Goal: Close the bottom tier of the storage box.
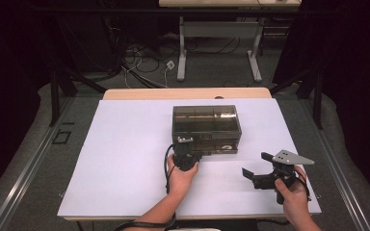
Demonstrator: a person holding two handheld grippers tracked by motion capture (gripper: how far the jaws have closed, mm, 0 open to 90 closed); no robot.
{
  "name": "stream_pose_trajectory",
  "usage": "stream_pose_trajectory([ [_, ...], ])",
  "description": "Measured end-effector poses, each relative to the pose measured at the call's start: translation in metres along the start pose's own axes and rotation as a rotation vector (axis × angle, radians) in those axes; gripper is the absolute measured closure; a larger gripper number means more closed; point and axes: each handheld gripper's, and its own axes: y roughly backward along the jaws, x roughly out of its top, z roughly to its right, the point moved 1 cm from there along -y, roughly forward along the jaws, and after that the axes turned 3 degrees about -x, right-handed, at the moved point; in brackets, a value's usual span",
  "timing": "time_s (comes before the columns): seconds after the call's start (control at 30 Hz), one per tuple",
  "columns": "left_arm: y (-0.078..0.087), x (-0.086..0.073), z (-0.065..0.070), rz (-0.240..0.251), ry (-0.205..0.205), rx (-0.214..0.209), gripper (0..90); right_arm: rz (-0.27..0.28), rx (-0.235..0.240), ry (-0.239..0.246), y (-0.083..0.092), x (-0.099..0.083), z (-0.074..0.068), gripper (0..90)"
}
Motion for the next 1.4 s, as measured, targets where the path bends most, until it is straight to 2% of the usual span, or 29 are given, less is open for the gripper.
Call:
stream_pose_trajectory([
  [0.6,-0.007,0.006,-0.002,0.034,0.041,0.022,90.0,-0.002,0.001,-0.003,0.000,0.000,0.000,0.0],
  [1.4,-0.010,0.011,-0.003,0.041,0.050,0.034,90.0,0.000,0.000,0.001,-0.001,0.000,0.000,0.0],
])
